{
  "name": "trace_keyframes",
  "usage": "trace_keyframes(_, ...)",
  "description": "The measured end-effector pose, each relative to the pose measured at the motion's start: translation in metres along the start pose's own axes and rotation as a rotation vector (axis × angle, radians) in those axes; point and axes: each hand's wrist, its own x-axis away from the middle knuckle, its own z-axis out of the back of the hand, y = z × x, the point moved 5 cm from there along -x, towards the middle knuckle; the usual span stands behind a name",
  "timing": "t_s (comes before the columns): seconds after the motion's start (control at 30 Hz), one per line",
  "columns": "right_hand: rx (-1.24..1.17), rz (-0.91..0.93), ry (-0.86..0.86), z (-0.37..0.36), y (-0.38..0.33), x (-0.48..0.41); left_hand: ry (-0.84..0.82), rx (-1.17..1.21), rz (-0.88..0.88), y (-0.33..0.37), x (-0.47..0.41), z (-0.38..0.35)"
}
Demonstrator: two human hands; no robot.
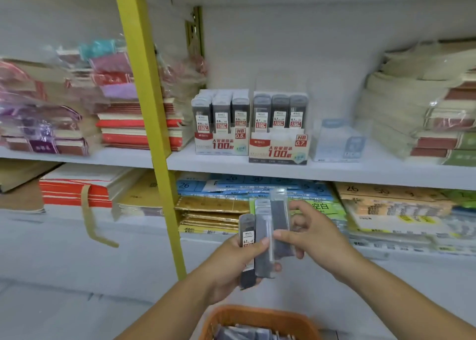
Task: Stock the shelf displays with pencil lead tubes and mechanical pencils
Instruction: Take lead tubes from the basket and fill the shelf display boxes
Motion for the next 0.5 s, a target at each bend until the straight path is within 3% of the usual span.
trace_keyframes(0.37,0.081,0.054,-0.121,0.016,-0.027,-0.024,0.118,-0.008,-0.158,0.049,-0.007,-0.012)
trace_keyframes(0.5,-0.093,0.127,0.048,0.027,-0.039,-0.028,0.18,0.019,-0.182,0.056,-0.005,-0.005)
